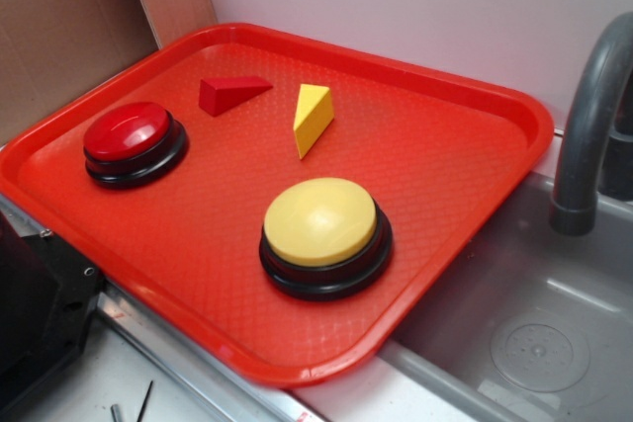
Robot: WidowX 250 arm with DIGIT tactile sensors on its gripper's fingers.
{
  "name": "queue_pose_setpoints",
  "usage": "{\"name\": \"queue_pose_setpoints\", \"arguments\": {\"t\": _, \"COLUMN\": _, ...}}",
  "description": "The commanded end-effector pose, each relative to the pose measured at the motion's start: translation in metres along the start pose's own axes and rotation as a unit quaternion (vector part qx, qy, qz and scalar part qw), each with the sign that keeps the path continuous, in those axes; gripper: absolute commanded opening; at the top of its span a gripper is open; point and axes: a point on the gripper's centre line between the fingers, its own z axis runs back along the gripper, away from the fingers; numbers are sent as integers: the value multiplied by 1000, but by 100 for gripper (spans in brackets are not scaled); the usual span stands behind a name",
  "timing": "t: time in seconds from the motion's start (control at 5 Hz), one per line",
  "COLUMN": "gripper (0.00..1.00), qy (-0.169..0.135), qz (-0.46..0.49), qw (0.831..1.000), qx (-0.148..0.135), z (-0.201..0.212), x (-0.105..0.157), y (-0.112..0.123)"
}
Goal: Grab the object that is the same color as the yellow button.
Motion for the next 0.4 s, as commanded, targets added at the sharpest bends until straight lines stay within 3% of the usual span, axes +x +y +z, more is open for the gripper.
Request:
{"name": "queue_pose_setpoints", "arguments": {"t": 0.0, "gripper": 100, "qy": -54, "qz": 157, "qw": 986, "qx": -27, "z": -35, "x": 52, "y": -19}}
{"name": "queue_pose_setpoints", "arguments": {"t": 0.2, "gripper": 100, "qy": -79, "qz": 211, "qw": 974, "qx": -33, "z": -63, "x": 80, "y": -27}}
